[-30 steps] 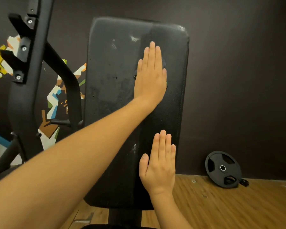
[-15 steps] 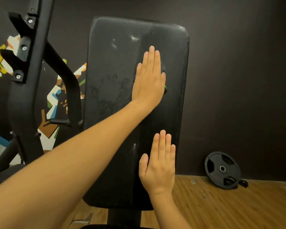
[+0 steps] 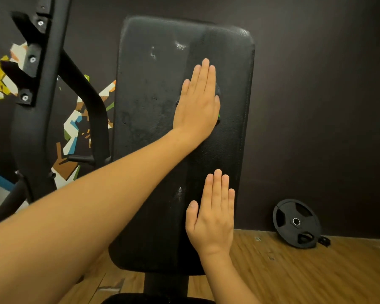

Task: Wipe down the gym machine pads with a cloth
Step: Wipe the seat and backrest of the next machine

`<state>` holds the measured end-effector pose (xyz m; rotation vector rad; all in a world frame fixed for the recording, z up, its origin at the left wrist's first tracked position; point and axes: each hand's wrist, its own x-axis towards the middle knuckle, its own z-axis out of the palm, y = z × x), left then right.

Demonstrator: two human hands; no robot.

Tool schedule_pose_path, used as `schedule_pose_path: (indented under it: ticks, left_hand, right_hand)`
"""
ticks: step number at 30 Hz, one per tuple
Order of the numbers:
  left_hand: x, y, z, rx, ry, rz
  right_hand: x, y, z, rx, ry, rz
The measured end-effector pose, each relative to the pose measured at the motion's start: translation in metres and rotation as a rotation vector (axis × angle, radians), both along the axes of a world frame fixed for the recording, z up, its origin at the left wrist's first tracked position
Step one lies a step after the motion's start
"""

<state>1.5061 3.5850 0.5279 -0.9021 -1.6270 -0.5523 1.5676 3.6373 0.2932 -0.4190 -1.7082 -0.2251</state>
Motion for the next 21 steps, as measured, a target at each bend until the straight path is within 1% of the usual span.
schedule_pose_path:
  ticks: [3, 6, 10, 13, 17, 21]
  left_hand:
    - [0.006, 0.004, 0.008, 0.022, -0.009, 0.027]
    - [0.005, 0.004, -0.007, 0.052, -0.005, 0.005]
    - [-0.001, -0.003, -0.029, 0.005, 0.038, 0.014]
    - [-0.002, -0.001, -0.016, -0.003, 0.082, 0.028]
    - [-0.001, 0.004, -0.003, 0.028, 0.074, 0.028]
    - [-0.006, -0.002, -0.032, 0.003, 0.117, 0.025]
  right_hand:
    - [0.000, 0.000, 0.000, -0.005, -0.007, -0.008]
    - [-0.001, 0.000, 0.001, -0.004, -0.009, -0.008]
    - [0.000, 0.001, 0.000, 0.002, -0.003, -0.012]
    - [-0.001, 0.000, 0.001, 0.000, 0.004, -0.012]
    - [0.000, 0.000, 0.001, 0.000, 0.003, -0.006]
    - [0.000, -0.001, 0.001, 0.001, 0.002, -0.015]
